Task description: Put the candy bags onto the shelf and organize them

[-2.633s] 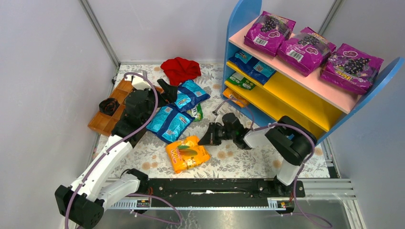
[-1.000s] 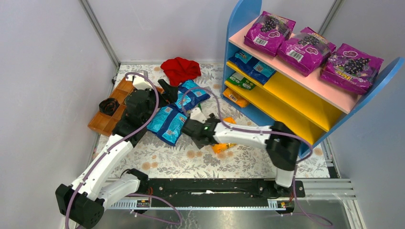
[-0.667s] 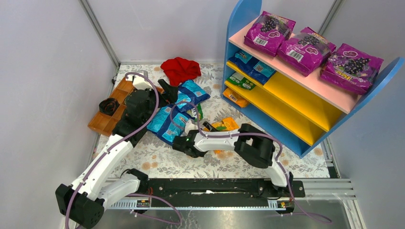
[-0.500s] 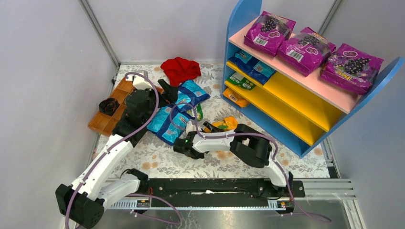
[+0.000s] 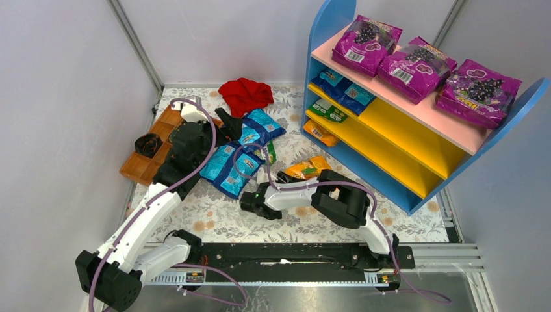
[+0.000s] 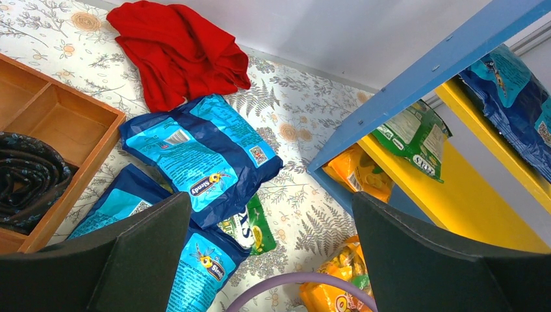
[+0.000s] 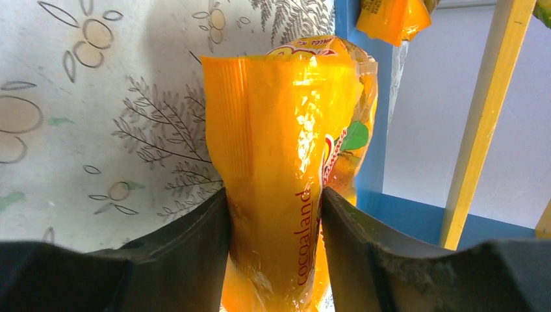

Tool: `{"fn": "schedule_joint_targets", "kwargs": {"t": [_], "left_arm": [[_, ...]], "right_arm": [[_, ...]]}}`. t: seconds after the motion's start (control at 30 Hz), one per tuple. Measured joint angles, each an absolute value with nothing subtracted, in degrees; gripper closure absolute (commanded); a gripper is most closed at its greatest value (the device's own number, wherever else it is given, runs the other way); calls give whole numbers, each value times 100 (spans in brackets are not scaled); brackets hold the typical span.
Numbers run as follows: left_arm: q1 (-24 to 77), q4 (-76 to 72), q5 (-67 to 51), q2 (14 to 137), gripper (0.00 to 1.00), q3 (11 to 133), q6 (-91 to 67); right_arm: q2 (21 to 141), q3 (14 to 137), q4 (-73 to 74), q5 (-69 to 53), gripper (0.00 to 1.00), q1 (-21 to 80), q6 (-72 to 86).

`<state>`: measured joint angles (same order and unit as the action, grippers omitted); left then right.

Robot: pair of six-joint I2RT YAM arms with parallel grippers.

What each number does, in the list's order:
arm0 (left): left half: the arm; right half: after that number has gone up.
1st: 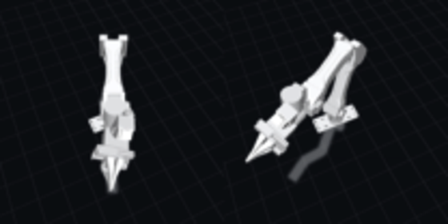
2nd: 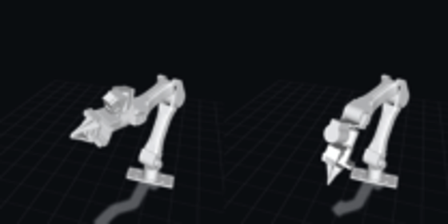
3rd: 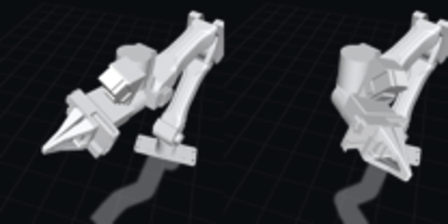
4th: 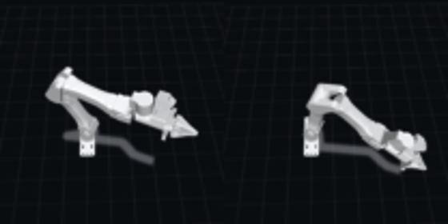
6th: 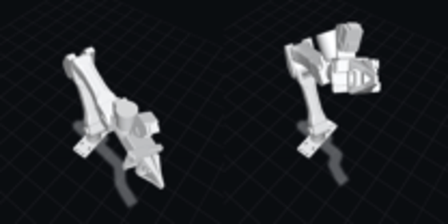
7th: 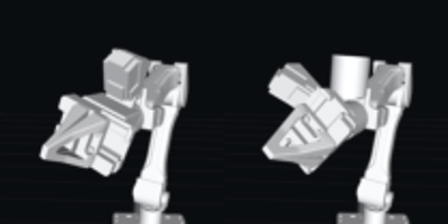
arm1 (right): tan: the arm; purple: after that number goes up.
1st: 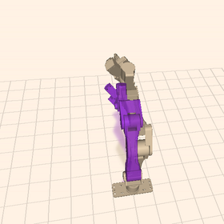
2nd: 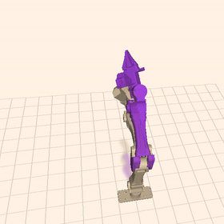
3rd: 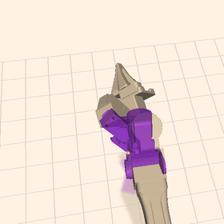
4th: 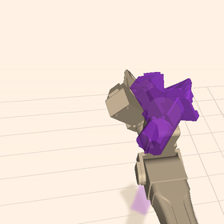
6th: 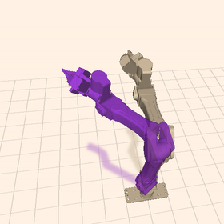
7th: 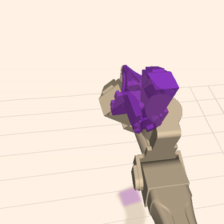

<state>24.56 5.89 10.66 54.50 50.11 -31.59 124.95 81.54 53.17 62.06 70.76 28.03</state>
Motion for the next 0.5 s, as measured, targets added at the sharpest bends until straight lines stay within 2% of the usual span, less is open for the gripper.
{"fn": "schedule_joint_targets", "kwargs": {"t": [0.17,0.23,0.5], "left_arm": [[2456,589,1059,5450,1,5011,-3159],[2456,589,1050,5450,1,5011,-3159],[2456,589,1048,5450,1,5011,-3159]], "right_arm": [[12191,7948,5450,6241,55,7076,2827],[12011,7846,5494,6241,61,7076,2803],[11546,7579,5629,6250,68,7076,2641]]}}
